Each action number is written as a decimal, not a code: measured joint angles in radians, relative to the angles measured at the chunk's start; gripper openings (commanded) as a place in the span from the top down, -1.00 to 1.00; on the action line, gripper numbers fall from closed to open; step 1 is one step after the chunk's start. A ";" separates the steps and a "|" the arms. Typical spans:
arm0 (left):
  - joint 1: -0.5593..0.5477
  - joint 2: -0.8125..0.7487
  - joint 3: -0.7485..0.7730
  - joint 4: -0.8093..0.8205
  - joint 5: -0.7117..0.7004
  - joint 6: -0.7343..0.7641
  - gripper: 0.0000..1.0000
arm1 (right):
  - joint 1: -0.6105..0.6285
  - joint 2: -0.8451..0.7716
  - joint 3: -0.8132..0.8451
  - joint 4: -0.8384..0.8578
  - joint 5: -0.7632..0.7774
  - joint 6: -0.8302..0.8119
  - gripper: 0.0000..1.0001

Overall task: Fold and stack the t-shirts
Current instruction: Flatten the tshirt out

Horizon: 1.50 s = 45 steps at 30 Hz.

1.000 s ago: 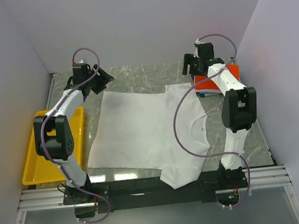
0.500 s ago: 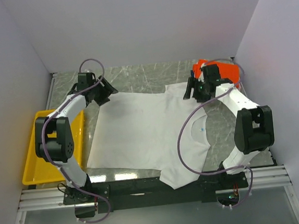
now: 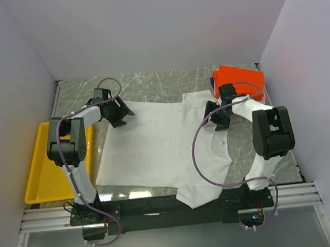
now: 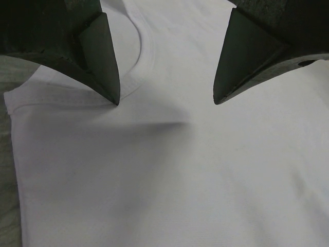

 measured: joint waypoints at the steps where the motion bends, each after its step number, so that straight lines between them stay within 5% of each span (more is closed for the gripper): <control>1: 0.000 0.016 0.001 0.000 0.001 0.000 -0.46 | 0.000 0.013 0.002 -0.002 0.003 0.002 -0.60; 28: 0.003 0.302 0.400 -0.038 0.067 0.031 -0.45 | 0.000 0.341 0.482 -0.188 0.085 0.024 -0.60; 45: -0.007 0.266 0.426 -0.082 0.047 0.068 -0.45 | 0.022 0.229 0.489 -0.200 -0.018 -0.013 -0.60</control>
